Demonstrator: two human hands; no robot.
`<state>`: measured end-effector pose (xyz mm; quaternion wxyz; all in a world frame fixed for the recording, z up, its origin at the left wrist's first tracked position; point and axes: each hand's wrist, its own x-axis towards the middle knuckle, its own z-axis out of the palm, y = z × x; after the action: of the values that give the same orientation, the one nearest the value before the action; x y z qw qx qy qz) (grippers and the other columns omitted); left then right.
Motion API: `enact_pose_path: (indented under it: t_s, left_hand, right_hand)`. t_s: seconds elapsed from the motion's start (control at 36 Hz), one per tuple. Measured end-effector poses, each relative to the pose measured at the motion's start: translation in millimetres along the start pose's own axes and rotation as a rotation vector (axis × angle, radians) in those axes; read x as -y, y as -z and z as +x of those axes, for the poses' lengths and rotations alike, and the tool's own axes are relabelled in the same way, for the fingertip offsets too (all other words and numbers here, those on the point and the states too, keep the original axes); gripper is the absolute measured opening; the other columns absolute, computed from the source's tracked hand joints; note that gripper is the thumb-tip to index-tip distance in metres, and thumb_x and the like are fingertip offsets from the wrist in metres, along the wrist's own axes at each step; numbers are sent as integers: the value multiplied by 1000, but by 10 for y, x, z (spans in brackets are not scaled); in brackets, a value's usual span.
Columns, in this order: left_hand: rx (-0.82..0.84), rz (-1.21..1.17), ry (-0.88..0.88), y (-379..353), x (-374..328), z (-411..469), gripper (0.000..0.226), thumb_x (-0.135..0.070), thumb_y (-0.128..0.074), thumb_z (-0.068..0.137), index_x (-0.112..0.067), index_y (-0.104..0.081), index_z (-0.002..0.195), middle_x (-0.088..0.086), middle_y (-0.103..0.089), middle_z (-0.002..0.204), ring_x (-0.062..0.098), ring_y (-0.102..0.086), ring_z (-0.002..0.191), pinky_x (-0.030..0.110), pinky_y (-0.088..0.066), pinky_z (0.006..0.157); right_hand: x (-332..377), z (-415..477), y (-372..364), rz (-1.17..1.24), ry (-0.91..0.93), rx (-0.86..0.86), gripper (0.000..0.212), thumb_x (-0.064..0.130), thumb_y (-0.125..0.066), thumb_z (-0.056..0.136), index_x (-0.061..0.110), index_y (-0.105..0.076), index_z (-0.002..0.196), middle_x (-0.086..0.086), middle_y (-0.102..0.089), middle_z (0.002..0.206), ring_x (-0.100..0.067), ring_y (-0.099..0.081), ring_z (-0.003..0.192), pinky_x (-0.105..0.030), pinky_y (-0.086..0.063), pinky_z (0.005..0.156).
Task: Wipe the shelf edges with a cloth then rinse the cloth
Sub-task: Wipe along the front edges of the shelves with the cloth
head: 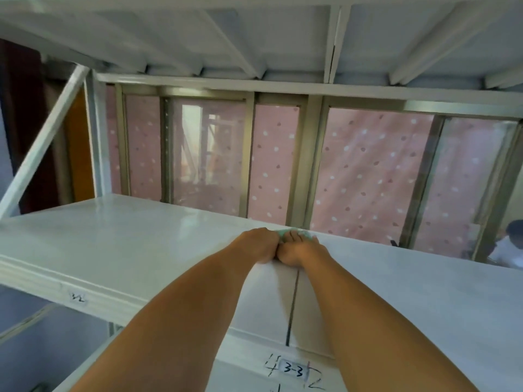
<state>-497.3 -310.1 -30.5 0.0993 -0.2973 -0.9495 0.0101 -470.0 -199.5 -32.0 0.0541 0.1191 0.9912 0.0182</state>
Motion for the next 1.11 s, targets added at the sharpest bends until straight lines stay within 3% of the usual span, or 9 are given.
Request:
enact_pose_path:
  t_s: [0.11, 0.22, 0.31, 0.39, 0.67, 0.92, 1.03, 1.11]
  left_hand:
    - [21, 11, 17, -40, 238, -18, 40, -17, -42, 100, -18, -51, 139, 10, -61, 129, 29, -60, 114, 34, -43, 83]
    - [23, 15, 15, 30, 530, 31, 42, -14, -43, 99, -19, -50, 140, 10, -60, 129, 30, -59, 114, 33, -38, 78]
    - [22, 9, 22, 31, 788, 90, 41, -19, -42, 99, -23, -50, 139, 9, -60, 129, 30, -59, 114, 34, -40, 79]
    - [21, 8, 29, -9, 1040, 154, 41, -22, -42, 99, -25, -50, 139, 7, -61, 129, 30, -60, 114, 35, -43, 82]
    - [68, -17, 25, -137, 1873, 239, 40, -19, -43, 93, -23, -56, 131, 6, -66, 119, 28, -64, 104, 38, -50, 84]
    - [62, -44, 109, -254, 2892, 152, 42, -21, -43, 95, -26, -53, 136, 7, -65, 123, 28, -62, 108, 38, -50, 88]
    - [80, -38, 126, -259, 3281, 65, 44, -20, -40, 97, -25, -50, 139, 7, -63, 127, 28, -61, 110, 37, -48, 90]
    - [77, -29, 133, -292, 3542, -12, 43, -20, -40, 100, -22, -48, 142, 8, -61, 131, 28, -59, 114, 36, -45, 92]
  right_hand:
    - [260, 121, -2, -50, 2, 9, 66, 51, -23, 101, 27, -4, 160, 0, 2, 168, -22, -1, 153, -48, -3, 122]
    - [515, 384, 91, -81, 32, -38, 50, 44, -31, 97, 33, -40, 145, -1, -42, 151, -24, -39, 136, -44, -30, 115]
    - [733, 563, 149, -60, 45, -55, 55, 47, -32, 94, 30, -43, 144, -3, -46, 148, -27, -43, 134, -44, -32, 113]
    - [947, 631, 202, -16, 61, -66, 44, 41, -33, 97, 29, -52, 135, -3, -55, 137, -25, -52, 125, -41, -39, 108]
    - [1636, 859, 274, 27, 72, -46, 51, 48, -27, 99, 39, -36, 149, 2, -34, 158, -21, -34, 143, -38, -25, 113]
    - [2574, 1215, 380, 63, 171, -30, 46, 47, -32, 99, 38, -45, 142, -1, -45, 150, -25, -45, 135, -39, -34, 112]
    - [2964, 1431, 373, 71, 199, -27, 55, 55, -29, 95, 47, -30, 149, 1, -30, 160, -25, -32, 145, -43, -26, 117]
    - [3253, 1642, 292, 39, 168, 3, 63, 57, -29, 94, 42, -19, 155, -1, -17, 165, -24, -21, 150, -43, -20, 119]
